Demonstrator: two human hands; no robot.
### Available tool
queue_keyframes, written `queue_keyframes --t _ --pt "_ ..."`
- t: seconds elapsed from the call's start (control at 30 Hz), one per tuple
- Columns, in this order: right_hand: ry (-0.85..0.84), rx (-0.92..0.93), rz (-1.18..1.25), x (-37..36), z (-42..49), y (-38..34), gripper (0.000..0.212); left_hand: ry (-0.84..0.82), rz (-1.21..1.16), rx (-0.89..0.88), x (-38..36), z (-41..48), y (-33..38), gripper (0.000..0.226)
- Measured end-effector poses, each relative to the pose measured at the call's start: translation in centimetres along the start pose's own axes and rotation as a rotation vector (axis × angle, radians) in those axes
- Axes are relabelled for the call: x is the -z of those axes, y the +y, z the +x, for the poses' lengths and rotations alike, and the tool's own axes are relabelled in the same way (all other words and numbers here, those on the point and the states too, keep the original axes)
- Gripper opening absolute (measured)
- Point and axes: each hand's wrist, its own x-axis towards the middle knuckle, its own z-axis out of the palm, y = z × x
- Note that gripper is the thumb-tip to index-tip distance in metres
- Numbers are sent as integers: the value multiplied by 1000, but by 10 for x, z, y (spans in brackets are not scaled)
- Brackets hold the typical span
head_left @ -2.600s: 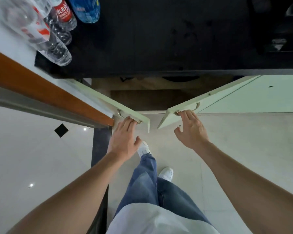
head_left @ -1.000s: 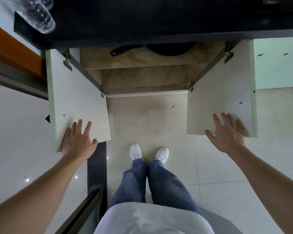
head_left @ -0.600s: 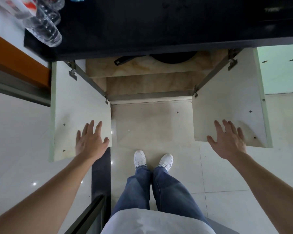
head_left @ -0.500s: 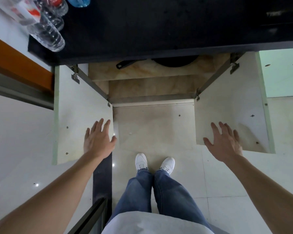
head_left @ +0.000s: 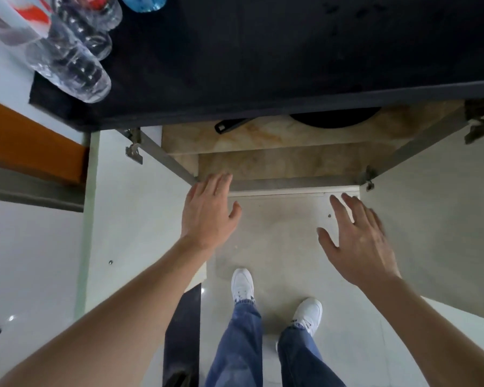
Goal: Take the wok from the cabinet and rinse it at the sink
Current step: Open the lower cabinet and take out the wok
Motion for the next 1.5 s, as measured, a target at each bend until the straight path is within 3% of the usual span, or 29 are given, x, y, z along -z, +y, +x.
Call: queue_keyframes --t 0.37,0.8,0.93,1.03,1.17,1.33,1.43,1.5 --pt "65 95 19 -74 115 -62 66 97 96 -109 -47 136 -42 81" --pt "106 138 82 -94 161 -52 67 186 -49 -184 -76 113 -17 73" --pt "126 91 126 -92 166 -42 64 130 -364 -40 -73 126 6 60" --pt "153 70 192 -92 169 -33 59 -34 -711 142 -70 151 19 40" --pt "90 -53 492 -93 177 -27 56 -258 -1214 328 -67 156 29 27" --pt "76 -139 681 -97 179 -32 68 -305 -1361 347 -85 127 47 14" --pt "35 -202 813 -102 178 -35 48 -306 -1440 374 -92 106 56 8" --pt "8 -216 895 -106 176 -37 50 -320 -1472 388 -93 92 59 10"
